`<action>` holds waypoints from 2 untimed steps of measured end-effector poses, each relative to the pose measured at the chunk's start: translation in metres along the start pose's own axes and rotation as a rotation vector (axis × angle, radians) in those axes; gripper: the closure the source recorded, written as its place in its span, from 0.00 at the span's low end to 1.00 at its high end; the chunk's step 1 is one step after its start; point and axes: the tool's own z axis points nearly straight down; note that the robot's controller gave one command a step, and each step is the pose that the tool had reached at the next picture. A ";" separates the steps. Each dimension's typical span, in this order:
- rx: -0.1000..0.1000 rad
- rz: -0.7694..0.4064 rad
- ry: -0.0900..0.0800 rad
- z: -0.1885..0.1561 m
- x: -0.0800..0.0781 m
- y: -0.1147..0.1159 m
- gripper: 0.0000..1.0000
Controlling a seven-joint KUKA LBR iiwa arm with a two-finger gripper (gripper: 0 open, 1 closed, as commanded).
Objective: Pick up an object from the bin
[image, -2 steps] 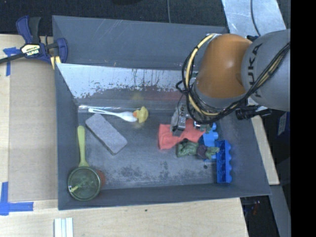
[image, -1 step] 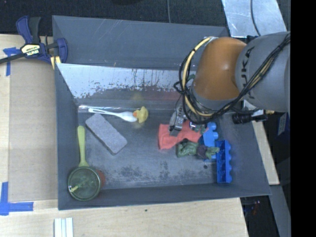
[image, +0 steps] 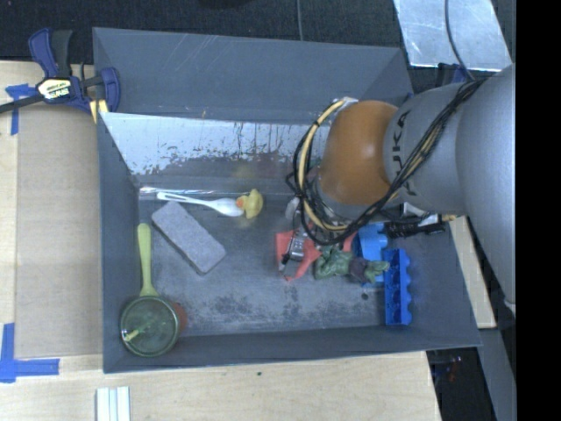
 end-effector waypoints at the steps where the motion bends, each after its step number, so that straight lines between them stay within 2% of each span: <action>1: 0.000 -0.001 0.001 -0.001 0.000 0.000 1.00; 2: 0.000 -0.001 0.001 -0.001 0.000 0.000 1.00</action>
Offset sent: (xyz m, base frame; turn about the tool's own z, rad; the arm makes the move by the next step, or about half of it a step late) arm 0.0000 0.0000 0.0000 0.0000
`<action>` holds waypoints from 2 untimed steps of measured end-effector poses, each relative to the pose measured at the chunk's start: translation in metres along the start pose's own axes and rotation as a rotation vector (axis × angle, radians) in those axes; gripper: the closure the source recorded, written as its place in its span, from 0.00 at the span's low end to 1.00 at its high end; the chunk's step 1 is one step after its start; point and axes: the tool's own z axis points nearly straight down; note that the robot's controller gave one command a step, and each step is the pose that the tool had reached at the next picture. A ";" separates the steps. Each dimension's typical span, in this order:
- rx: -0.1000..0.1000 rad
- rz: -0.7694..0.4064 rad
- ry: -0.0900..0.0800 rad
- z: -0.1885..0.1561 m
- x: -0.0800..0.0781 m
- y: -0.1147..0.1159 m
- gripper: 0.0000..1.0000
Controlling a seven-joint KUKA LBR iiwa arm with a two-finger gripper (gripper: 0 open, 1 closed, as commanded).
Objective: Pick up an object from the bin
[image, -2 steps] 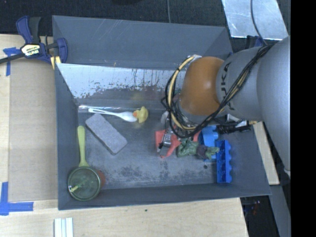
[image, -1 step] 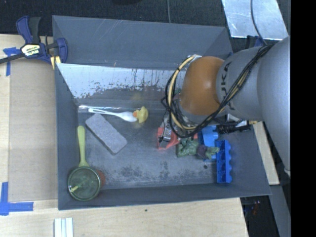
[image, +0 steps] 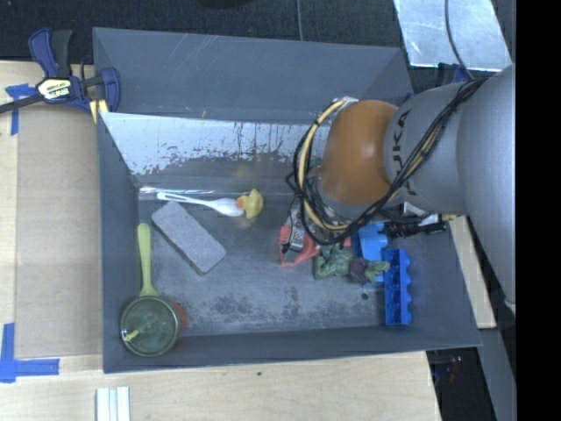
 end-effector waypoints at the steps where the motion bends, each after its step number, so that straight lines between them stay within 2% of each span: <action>1: 0.000 -0.010 -0.004 -0.012 -0.010 -0.003 1.00; 2: -0.001 0.027 -0.006 -0.029 -0.020 -0.010 1.00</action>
Offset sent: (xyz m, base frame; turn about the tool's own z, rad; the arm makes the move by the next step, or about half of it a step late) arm 0.0146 -0.0139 0.0277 0.0281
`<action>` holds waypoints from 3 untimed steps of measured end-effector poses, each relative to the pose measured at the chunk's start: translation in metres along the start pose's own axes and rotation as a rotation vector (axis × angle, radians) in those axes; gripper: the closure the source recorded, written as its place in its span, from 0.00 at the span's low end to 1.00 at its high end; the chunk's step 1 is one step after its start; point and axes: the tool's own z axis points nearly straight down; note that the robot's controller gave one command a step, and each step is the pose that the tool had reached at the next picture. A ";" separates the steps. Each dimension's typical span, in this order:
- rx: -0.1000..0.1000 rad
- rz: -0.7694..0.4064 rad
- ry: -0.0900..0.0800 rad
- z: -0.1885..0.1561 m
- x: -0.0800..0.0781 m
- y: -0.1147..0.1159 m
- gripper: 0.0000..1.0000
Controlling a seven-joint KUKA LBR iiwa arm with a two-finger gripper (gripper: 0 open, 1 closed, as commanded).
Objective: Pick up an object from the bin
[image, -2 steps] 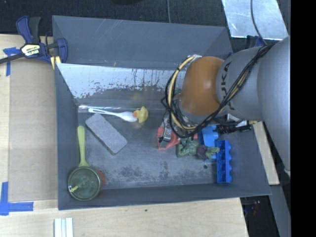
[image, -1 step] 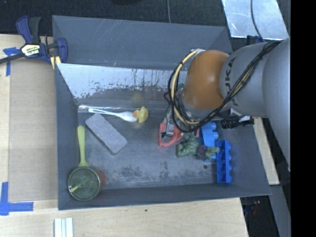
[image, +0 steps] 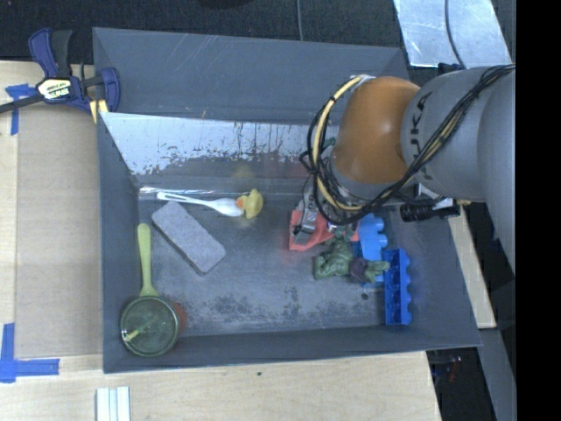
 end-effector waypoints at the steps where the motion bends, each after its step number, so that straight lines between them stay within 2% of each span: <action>1: 0.000 -0.006 -0.003 0.005 -0.010 -0.002 1.00; 2: -0.001 0.015 -0.003 -0.014 -0.019 -0.020 1.00; 3: -0.002 0.011 -0.008 -0.051 -0.025 -0.019 1.00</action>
Offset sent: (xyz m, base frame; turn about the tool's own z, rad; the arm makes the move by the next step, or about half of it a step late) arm 0.0125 -0.0310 0.0204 0.0218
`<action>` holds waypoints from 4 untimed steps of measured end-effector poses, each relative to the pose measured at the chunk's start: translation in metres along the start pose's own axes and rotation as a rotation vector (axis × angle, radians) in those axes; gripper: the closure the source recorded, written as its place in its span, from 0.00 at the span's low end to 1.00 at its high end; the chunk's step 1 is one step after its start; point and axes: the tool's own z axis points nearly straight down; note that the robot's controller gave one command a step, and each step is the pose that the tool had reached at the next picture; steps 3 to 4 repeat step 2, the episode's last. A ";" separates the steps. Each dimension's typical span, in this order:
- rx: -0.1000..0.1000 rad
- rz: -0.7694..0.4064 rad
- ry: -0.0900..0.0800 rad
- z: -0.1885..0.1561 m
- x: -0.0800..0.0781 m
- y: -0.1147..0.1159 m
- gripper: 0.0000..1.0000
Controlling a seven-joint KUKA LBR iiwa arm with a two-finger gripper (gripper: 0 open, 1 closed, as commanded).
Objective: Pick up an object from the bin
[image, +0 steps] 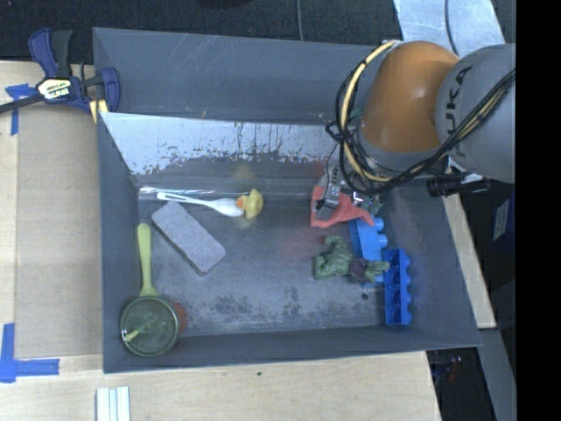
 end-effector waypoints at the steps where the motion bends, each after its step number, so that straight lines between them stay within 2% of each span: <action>1: 0.001 0.000 -0.001 -0.019 0.007 -0.002 1.00; 2: 0.001 0.013 0.000 -0.052 -0.007 -0.005 1.00; 4: 0.001 0.013 0.000 -0.052 -0.007 -0.005 1.00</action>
Offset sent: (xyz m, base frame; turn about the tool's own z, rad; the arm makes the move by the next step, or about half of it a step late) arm 0.0059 -0.0090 0.0581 0.0189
